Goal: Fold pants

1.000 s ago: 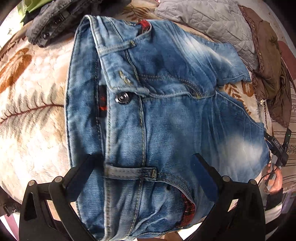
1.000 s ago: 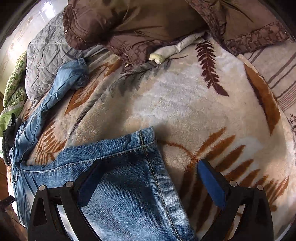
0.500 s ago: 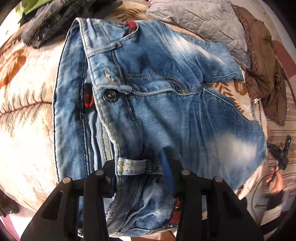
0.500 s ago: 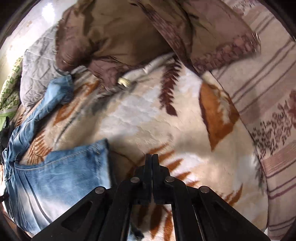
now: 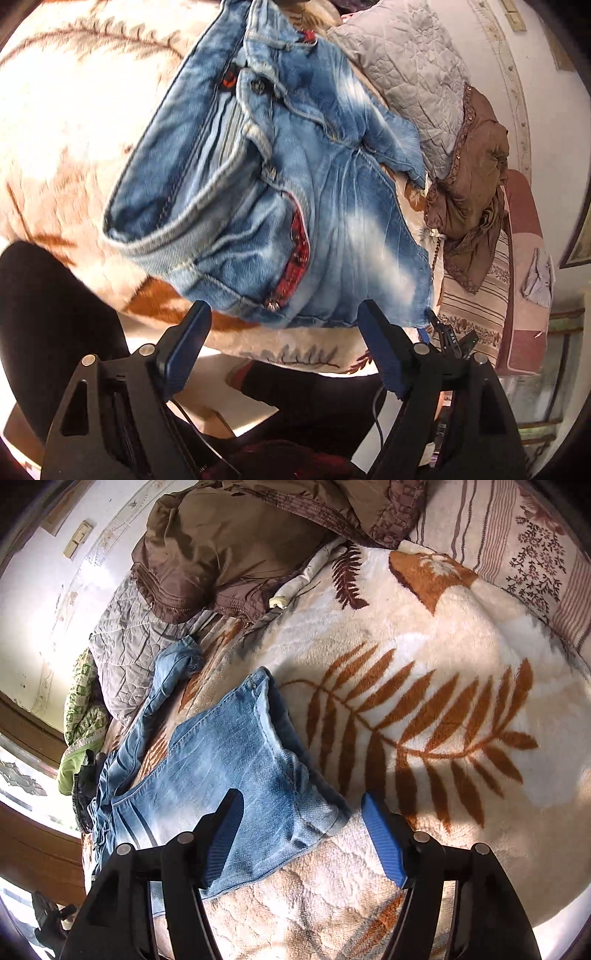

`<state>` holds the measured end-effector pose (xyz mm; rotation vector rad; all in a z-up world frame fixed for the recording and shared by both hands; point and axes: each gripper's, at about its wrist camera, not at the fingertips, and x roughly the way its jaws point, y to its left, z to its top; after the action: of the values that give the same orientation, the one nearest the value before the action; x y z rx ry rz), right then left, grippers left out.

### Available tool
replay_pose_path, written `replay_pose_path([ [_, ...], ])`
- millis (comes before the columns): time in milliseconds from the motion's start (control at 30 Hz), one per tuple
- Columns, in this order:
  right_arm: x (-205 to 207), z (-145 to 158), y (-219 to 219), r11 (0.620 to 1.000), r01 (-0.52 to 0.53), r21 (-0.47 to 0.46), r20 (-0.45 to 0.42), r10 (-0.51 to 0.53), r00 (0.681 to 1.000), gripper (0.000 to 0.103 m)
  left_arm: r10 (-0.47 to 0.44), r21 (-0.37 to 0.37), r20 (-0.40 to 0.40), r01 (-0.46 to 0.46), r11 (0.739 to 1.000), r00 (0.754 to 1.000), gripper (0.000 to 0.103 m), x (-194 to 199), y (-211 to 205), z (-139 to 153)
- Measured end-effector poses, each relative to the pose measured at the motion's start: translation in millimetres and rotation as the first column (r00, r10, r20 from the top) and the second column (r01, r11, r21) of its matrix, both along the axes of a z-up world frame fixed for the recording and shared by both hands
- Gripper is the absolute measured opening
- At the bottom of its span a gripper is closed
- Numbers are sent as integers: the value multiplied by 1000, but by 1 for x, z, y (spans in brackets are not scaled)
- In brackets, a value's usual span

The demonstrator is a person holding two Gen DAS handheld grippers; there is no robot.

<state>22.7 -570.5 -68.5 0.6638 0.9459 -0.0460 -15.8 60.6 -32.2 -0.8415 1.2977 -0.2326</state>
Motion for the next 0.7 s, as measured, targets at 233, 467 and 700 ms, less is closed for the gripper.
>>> replay_pose_path([
  [233,3,-5,-3,993,55,102,45,-60,997,57,81,-9,-39,-81,997,996,79,16,9,-40],
  [467,-20,41,-7,995,25,99,177,-43,983,14,66,75,105,-74,994,992,23,19,13,11],
  [700,-29,-3,-6,997,30,-74,-44,-33,998,18,20,58,-77,-16,998,997,24,9,25,-42],
])
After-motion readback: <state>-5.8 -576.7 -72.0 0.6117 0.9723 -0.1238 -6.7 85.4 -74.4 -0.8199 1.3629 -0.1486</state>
